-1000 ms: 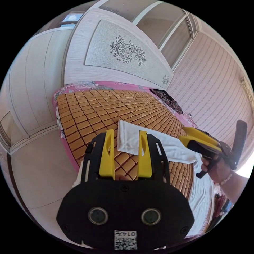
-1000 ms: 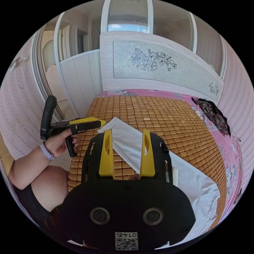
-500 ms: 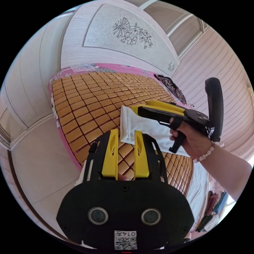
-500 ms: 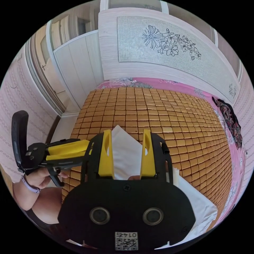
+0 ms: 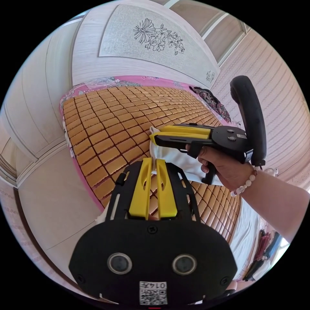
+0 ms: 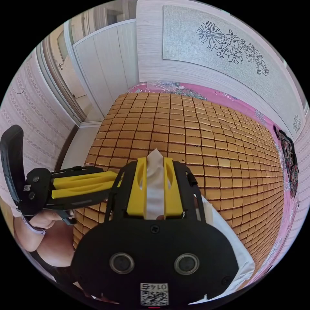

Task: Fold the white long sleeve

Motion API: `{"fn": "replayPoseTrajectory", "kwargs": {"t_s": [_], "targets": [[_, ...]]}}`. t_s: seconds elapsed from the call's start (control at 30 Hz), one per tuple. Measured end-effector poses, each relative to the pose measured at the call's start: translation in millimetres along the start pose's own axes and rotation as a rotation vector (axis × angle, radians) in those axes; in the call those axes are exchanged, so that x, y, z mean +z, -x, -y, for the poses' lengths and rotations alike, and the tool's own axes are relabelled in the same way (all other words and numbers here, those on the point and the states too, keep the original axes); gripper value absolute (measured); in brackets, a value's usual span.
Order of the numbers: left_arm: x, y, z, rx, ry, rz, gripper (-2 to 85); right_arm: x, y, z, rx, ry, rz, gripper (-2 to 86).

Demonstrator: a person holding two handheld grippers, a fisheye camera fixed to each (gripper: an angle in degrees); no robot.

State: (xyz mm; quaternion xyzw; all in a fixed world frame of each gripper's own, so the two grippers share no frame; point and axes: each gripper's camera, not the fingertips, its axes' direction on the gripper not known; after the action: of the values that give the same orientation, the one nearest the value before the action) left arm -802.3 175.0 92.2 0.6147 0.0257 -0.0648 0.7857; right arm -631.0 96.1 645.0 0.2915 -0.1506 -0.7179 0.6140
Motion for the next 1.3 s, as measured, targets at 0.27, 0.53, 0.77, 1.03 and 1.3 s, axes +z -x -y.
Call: {"fn": "replayPoseTrajectory", "kwargs": {"t_s": [0.27,0.53,0.77,1.03,1.3], "targets": [[-8,-34,4,0.127,0.042,0.0,-0.8,-29,-9,-3,0.058,-0.022,0.066,0.6],[-62,-119,-4,0.318,-0.274,-0.179,-1.0,-179,-50,-54,0.285,-0.332,0.016,0.2],[-147,-273,-40,0.688,-0.467,-0.557,-1.0,-391,-33,-195,0.408,-0.641,-0.202,1.1],[-149,-416,-167,0.907,0.059,-1.168,-0.6,-475,115,-454,0.981,-0.484,-0.554,7.1],[-91,-435,-240,0.973,0.352,-0.856,3.7,-418,177,-527,1.193,-0.284,-0.453,11.4]]}}
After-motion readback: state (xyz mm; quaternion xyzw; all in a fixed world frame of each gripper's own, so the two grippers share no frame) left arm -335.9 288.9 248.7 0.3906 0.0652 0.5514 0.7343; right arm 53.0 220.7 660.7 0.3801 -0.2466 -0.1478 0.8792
